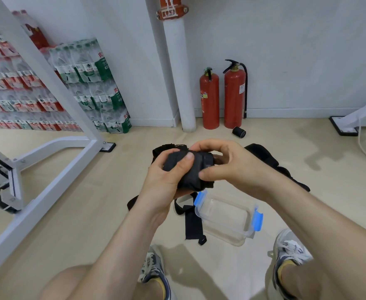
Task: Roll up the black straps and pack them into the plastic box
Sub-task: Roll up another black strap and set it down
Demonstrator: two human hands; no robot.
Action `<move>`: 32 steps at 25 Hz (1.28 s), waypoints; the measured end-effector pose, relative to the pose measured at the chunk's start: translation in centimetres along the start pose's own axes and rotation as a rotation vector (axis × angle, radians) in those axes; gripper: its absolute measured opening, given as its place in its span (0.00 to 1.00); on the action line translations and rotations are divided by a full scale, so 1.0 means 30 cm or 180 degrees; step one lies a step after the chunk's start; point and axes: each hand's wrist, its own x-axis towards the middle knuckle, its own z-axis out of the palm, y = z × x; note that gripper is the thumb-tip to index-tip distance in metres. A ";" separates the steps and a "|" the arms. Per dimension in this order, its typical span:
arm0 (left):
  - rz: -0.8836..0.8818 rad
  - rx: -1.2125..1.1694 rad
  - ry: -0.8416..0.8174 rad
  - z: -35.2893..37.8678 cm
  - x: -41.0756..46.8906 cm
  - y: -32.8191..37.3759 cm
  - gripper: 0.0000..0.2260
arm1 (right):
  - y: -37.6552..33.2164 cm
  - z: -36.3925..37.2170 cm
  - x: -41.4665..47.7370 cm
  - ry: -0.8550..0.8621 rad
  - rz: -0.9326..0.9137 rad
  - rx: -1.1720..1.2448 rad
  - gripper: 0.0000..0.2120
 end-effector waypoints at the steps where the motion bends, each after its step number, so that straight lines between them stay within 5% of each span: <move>1: 0.0079 0.0053 0.0064 0.011 0.000 0.000 0.22 | 0.010 -0.001 0.002 0.0081 0.0025 0.0202 0.16; 5: 0.0460 0.0221 0.0299 0.059 0.002 -0.013 0.07 | 0.041 -0.006 -0.002 0.0126 0.0462 0.0351 0.17; 14: 0.2204 0.1778 0.0462 0.148 -0.012 0.018 0.11 | 0.020 -0.104 -0.081 0.0001 -0.0032 0.0436 0.14; 17: 0.1224 0.1410 0.0245 0.202 0.020 -0.030 0.11 | 0.062 -0.138 -0.102 0.0185 0.0367 0.0260 0.12; 20: -0.1021 0.1396 0.0029 0.227 0.048 -0.140 0.11 | 0.168 -0.154 -0.106 0.0186 0.1671 -0.0038 0.21; 22: -0.2003 0.1509 0.0047 0.214 0.066 -0.222 0.17 | 0.236 -0.158 -0.109 0.0104 0.2292 0.0152 0.20; 27: -0.2439 0.0511 0.0316 0.241 0.203 -0.346 0.17 | 0.367 -0.228 -0.017 0.0712 0.2640 0.0632 0.16; 32: -0.1789 -0.0610 0.0430 0.228 0.522 -0.347 0.15 | 0.450 -0.311 0.283 0.1552 0.1927 0.1600 0.14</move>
